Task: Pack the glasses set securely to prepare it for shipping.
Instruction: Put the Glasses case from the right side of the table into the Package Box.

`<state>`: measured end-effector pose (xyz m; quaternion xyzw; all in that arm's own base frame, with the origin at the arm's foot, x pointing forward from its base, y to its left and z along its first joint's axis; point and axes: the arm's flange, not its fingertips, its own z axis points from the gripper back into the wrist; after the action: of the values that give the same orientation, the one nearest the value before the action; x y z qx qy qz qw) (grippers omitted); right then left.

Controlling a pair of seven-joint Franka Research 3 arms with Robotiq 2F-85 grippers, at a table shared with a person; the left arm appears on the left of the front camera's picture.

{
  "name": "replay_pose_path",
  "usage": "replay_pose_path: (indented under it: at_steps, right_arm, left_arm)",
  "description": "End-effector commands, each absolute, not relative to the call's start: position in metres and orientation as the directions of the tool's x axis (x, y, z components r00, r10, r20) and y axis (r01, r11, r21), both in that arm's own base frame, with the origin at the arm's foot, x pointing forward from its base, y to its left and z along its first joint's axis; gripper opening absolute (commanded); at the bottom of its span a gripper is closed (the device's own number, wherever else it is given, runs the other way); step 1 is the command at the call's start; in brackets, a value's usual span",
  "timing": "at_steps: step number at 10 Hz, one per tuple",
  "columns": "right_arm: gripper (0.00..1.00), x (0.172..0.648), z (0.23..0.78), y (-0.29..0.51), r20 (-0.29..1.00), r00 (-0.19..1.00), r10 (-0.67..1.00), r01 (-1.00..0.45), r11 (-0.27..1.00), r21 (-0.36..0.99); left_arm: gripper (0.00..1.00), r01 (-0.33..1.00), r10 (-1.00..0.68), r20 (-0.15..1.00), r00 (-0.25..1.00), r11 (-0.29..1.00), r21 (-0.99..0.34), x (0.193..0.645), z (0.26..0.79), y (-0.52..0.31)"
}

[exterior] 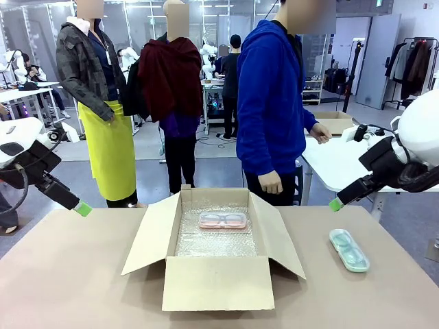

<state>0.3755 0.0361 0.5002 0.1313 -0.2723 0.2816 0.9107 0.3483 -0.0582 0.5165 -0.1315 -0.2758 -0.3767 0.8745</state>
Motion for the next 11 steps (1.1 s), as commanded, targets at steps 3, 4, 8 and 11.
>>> replay_pose_path:
  at_steps: [3,4,8,11]
  right_arm:
    - [1.00,0.375,0.500,0.038,0.573,0.699,0.428,-0.571,0.816,0.087]
    - [1.00,0.375,0.500,0.038,0.573,0.699,0.428,-0.571,0.816,0.087]
    - [1.00,0.403,0.511,0.036,0.462,0.804,0.374,-0.474,0.873,0.119]
    - [1.00,0.445,0.479,0.027,0.335,0.893,0.300,-0.368,0.916,0.161]
  left_arm:
    - [1.00,0.737,-0.583,0.591,0.557,0.676,-0.028,0.349,0.517,-0.057]
    - [1.00,0.737,-0.583,0.591,0.557,0.676,-0.028,0.349,0.517,-0.057]
    - [1.00,0.737,-0.583,0.591,0.557,0.676,-0.028,0.349,0.517,-0.057]
    - [1.00,0.737,-0.583,0.591,0.557,0.676,-0.028,0.349,0.517,-0.057]
